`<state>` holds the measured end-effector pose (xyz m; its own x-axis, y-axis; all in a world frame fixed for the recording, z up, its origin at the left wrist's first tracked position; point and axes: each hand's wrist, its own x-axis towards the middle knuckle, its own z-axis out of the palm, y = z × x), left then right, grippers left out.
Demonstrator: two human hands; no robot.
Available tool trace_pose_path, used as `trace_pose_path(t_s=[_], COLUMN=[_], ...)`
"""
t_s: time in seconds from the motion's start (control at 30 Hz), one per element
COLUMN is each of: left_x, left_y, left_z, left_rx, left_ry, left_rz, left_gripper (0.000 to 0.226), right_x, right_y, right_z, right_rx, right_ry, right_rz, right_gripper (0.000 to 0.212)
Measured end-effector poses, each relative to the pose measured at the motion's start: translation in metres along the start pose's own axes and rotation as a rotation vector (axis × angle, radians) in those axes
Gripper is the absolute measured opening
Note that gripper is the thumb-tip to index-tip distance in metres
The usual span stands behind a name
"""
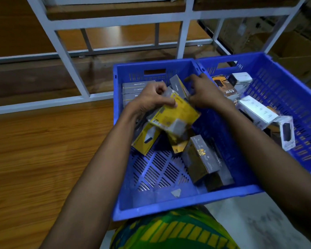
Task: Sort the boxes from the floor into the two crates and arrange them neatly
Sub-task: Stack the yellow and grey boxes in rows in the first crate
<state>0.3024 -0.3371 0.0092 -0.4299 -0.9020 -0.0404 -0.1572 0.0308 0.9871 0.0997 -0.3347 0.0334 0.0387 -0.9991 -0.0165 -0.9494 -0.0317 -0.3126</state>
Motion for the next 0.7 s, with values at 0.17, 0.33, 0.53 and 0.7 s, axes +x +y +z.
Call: trace_pose_path(t_s=[0.17, 0.33, 0.53, 0.7], left_x=[-0.001, -0.008, -0.010, -0.015], left_y=[0.004, 0.000, 0.010, 0.028], left_z=[0.009, 0.017, 0.040, 0.000], left_rx=[-0.046, 0.443, 0.954, 0.993], left_ry=[0.121, -0.213, -0.178, 0.171], left_rz=[0.019, -0.397, -0.270, -0.247], left_gripper=[0.044, 0.036, 0.041, 0.048], right_x=[-0.002, -0.002, -0.004, -0.009], right_y=[-0.001, -0.002, -0.010, -0.018], right_z=[-0.005, 0.003, 0.025, 0.030], right_rx=[0.355, 0.347, 0.193, 0.226], right_ry=[0.366, 0.362, 0.180, 0.207], right_rz=[-0.009, -0.055, -0.190, -0.386], right_gripper=[0.025, 0.017, 0.020, 0.017])
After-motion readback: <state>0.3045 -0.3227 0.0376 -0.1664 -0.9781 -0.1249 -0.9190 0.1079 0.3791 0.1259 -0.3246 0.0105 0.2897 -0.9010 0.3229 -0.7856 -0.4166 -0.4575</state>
